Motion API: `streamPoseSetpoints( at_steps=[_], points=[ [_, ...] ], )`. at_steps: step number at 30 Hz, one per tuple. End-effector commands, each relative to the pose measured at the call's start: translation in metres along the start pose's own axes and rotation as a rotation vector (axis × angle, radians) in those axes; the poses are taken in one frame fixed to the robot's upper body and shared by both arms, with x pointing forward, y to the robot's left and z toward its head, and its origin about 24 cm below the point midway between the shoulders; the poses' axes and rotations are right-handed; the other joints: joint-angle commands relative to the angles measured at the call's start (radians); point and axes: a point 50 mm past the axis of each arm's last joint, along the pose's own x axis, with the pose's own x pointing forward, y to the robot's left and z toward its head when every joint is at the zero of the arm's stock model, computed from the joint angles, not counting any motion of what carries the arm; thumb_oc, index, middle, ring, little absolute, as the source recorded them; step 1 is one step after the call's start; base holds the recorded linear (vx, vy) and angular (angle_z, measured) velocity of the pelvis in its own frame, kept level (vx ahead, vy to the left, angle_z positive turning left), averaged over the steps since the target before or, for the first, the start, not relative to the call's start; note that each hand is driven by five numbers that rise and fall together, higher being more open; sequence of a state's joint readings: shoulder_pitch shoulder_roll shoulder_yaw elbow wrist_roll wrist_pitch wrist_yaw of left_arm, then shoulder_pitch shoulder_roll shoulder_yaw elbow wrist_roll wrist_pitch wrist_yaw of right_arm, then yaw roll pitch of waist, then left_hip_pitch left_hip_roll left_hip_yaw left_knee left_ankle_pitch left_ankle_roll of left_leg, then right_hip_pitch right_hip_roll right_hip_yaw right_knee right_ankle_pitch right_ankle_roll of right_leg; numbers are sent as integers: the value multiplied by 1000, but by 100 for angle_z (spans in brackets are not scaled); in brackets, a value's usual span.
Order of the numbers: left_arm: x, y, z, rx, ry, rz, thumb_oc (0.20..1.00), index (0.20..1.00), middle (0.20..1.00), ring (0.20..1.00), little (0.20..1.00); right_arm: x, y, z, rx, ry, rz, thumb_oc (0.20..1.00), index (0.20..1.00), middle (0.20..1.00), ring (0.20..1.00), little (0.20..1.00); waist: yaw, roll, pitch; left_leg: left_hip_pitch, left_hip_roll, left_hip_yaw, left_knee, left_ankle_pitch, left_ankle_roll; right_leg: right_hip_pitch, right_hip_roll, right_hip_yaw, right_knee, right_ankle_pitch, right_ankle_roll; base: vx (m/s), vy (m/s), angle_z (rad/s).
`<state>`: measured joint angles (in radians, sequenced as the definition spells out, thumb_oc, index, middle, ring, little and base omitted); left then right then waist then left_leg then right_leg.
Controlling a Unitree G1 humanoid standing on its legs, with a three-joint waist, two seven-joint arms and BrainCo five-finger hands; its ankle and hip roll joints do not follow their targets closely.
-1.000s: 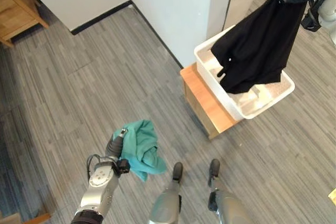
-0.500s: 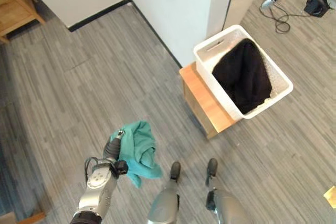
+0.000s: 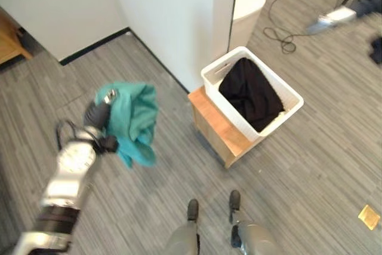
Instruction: Pick up bed clothes into laundry basket.
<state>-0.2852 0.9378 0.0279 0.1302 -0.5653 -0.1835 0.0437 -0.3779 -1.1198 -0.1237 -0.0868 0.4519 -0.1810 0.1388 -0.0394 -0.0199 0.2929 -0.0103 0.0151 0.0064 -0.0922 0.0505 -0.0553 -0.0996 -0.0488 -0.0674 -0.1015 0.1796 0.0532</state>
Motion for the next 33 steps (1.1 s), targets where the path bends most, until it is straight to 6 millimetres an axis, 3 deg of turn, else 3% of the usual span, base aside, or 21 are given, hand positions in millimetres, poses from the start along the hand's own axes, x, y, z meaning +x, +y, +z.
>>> streamPoseSetpoints(
  at_steps=[1,2,4,5,7,11,12,14,17,23,33],
  points=[
    [20,9,37,86,-175,7,200,200,200,200,200,-40,-3,-34,11,178,-59,1000,1000,1000,1000,1000,-102,37,-132,33,40,103,5,-28,-25,70,-33,41,18,-154,72,22,38,-45],
    [24,12,42,104,-187,17,200,200,200,200,200,-54,0,-42,43,219,-82,1000,1000,1000,1000,1000,-111,42,-139,36,40,109,5,-30,-24,68,-34,47,18,-153,74,39,36,-39],
    [43,13,72,124,-299,40,200,200,200,200,200,-88,22,-72,225,335,-164,1000,1000,1000,1000,1000,-145,60,-152,49,39,121,5,-41,-22,77,-35,58,20,-160,78,44,23,-52],
    [46,11,74,126,-303,34,200,200,200,200,200,-90,21,-72,227,337,-171,1000,1000,1000,1000,1000,-139,55,-153,44,38,121,5,-35,-22,73,-35,58,18,-155,77,40,7,-45],
    [69,11,109,65,-413,71,200,200,200,200,200,-141,70,-104,597,479,-351,1000,1000,1000,1000,1000,-196,86,-161,55,34,129,5,-45,-20,80,-39,68,23,-162,83,18,17,-11],
    [99,10,135,44,-432,108,200,200,200,200,200,-173,97,-109,643,587,-387,1000,1000,1000,1000,1000,-246,115,-173,55,29,145,5,-43,-20,74,-44,83,22,-154,88,18,20,-2],
    [101,8,138,45,-436,102,200,200,200,200,200,-173,97,-108,646,588,-394,1000,1000,1000,1000,1000,-241,110,-172,55,30,145,5,-43,-20,74,-44,83,22,-154,88,32,24,-9],
    [119,17,145,50,-384,179,200,200,200,200,200,-178,114,-108,746,589,-458,1000,1000,1000,1000,1000,-280,138,-173,62,28,167,5,-45,-20,68,-46,104,21,-146,93,33,32,-17],
    [133,32,155,81,-326,258,200,200,200,200,200,-177,121,-107,749,604,-428,1000,1000,1000,1000,1000,-299,144,-164,63,29,188,5,-45,-22,55,-44,124,22,-138,97,13,26,-36],
    [133,62,129,-19,-168,432,200,200,200,200,200,-173,111,-104,737,580,-470,1000,1000,1000,1000,1000,-338,162,-136,61,27,225,5,-47,-24,30,-39,162,25,-128,98,6,18,-24],
    [133,51,117,110,-140,339,200,200,200,200,200,-158,107,-99,716,514,-470,1000,1000,1000,1000,1000,-348,201,-107,34,25,222,5,-43,-28,9,-42,164,25,-127,95,6,-5,-6]
  ],
)
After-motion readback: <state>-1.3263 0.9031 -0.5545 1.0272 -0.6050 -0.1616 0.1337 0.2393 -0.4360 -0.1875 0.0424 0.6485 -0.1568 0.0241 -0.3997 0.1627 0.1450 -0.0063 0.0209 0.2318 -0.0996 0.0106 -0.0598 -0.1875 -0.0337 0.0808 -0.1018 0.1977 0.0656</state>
